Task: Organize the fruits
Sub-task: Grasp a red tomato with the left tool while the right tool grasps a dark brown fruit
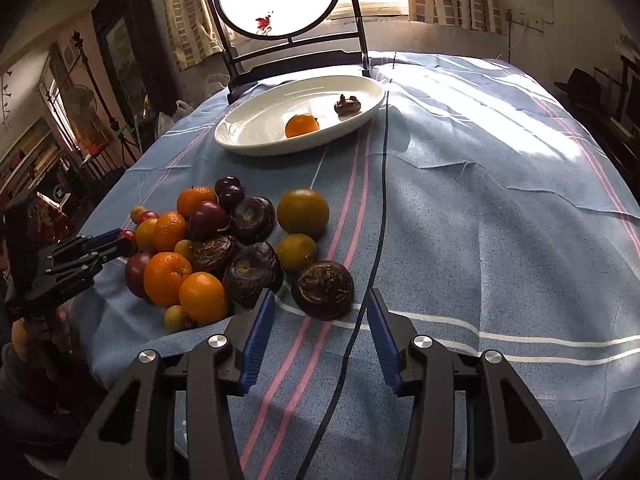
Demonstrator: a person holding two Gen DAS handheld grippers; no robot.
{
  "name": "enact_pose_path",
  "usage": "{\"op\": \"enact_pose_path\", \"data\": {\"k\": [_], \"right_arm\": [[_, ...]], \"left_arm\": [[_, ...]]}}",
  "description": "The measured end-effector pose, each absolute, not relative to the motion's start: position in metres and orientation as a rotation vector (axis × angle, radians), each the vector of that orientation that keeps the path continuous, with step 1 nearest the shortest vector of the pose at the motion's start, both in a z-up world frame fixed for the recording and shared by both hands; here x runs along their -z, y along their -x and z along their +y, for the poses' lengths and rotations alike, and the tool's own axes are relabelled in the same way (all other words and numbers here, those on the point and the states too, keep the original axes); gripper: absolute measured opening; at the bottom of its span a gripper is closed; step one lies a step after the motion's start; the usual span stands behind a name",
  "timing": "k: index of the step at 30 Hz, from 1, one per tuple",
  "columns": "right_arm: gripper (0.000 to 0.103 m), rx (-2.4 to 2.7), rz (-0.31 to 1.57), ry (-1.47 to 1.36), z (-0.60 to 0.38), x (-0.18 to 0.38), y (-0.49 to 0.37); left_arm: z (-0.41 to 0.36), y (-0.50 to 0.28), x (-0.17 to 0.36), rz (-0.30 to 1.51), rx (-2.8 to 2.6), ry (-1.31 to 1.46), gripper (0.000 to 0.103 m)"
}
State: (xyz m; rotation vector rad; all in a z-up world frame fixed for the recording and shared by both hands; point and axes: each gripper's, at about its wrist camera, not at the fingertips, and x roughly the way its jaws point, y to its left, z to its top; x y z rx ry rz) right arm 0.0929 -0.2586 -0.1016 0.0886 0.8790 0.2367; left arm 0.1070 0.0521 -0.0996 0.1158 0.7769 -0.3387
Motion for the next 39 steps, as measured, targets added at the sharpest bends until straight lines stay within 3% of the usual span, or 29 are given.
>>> {"op": "enact_pose_path", "data": {"k": [8,23,26,31,33,39], "right_arm": [[0.042,-0.187,0.907,-0.018,-0.245,0.111,-0.111],[0.038,-0.221,0.911,0.001,-0.239,0.115,-0.100],[0.038,-0.218,0.918,-0.012,-0.241,0.117,-0.102],[0.038,-0.230,0.921,-0.025,-0.241,0.117,-0.100],[0.038,-0.233,0.918,-0.028,-0.242,0.116,-0.098],[0.038,-0.260,0.882,-0.049,-0.244,0.104,-0.091]], "left_arm": [[0.052,-0.090,0.082,0.736,0.366,-0.076,0.030],[0.043,-0.092,0.103,0.800,0.365,-0.126,0.030],[0.040,-0.098,0.108,0.794,0.354,-0.137,0.039],[0.035,-0.108,0.121,0.826,0.340,-0.159,0.043],[0.035,-0.106,0.119,0.819,0.353,-0.155,0.029],[0.045,-0.093,0.099,0.777,0.361,-0.099,0.029]]}}
